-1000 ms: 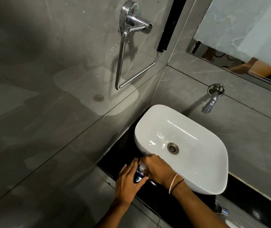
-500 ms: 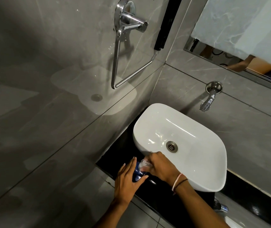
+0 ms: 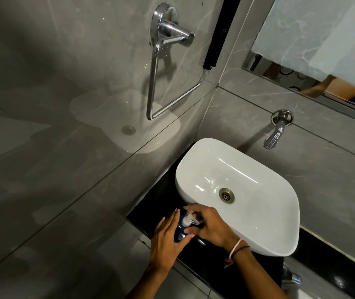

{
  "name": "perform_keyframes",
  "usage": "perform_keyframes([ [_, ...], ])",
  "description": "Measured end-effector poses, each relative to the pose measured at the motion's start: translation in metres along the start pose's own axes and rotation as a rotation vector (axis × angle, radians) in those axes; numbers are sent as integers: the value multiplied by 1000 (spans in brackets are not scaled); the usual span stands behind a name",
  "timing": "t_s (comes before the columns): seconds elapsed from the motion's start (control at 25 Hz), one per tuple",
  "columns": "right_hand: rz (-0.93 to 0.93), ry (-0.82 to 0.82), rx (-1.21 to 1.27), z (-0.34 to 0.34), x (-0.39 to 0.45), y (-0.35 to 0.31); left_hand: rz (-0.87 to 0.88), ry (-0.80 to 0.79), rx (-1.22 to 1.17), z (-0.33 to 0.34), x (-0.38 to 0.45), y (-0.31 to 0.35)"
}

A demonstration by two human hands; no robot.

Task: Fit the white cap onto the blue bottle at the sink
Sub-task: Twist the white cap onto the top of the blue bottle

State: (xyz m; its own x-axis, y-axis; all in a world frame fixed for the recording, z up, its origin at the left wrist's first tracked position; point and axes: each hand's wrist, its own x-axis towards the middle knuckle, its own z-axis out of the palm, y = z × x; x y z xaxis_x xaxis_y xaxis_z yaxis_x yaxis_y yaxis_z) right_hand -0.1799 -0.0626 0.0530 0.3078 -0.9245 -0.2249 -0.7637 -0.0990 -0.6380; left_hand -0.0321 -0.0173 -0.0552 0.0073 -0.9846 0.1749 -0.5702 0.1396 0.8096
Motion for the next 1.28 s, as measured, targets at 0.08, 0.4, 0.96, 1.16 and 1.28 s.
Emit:
perform_keyframes([
  [0.08, -19, 39, 5, 4, 1, 3, -24, -1, 3, 0, 1, 1],
  [0.4, -12, 122, 17, 15, -1, 12, 125, 54, 163, 3, 2, -8],
  [0.96, 41, 241, 393, 33, -9, 27, 123, 38, 164, 6, 3, -12],
  [1.16, 41, 260, 458, 41, -10, 29, 146, 30, 157, 6, 2, -15],
  [1.28, 8, 314, 462, 45, -7, 27, 146, 45, 147, 8, 2, -14],
])
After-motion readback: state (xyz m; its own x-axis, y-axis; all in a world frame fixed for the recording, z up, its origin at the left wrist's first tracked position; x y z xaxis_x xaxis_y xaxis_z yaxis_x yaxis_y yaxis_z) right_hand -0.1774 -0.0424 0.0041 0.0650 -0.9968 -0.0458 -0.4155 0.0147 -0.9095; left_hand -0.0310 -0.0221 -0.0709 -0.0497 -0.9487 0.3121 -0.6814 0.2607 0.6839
